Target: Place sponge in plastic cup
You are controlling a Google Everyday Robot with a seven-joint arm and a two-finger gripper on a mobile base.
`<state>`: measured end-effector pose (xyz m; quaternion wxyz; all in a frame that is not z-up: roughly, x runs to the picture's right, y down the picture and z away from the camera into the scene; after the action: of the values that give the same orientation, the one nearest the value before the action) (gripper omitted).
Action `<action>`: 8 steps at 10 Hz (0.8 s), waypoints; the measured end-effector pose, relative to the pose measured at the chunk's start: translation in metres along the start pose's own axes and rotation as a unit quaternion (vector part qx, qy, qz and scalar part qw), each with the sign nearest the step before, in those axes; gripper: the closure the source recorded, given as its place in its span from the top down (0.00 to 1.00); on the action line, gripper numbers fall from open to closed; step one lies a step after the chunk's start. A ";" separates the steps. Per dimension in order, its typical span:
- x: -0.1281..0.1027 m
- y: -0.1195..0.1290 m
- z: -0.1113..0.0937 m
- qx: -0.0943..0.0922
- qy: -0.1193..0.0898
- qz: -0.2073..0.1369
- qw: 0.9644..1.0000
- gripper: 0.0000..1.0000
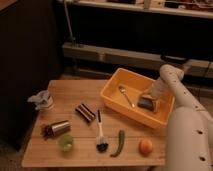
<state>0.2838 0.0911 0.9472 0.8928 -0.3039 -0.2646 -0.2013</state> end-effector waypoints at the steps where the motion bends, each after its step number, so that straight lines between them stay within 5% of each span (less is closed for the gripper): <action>1: 0.000 0.000 0.000 0.000 0.000 0.000 1.000 0.27; 4: 0.001 0.001 -0.003 0.001 0.001 0.001 1.000 0.01; 6: -0.001 -0.001 -0.003 0.003 0.001 -0.002 1.000 0.00; 8: -0.006 0.002 -0.017 0.024 0.005 -0.010 1.000 0.00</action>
<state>0.2866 0.0830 0.9314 0.8991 -0.2786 -0.2683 -0.2051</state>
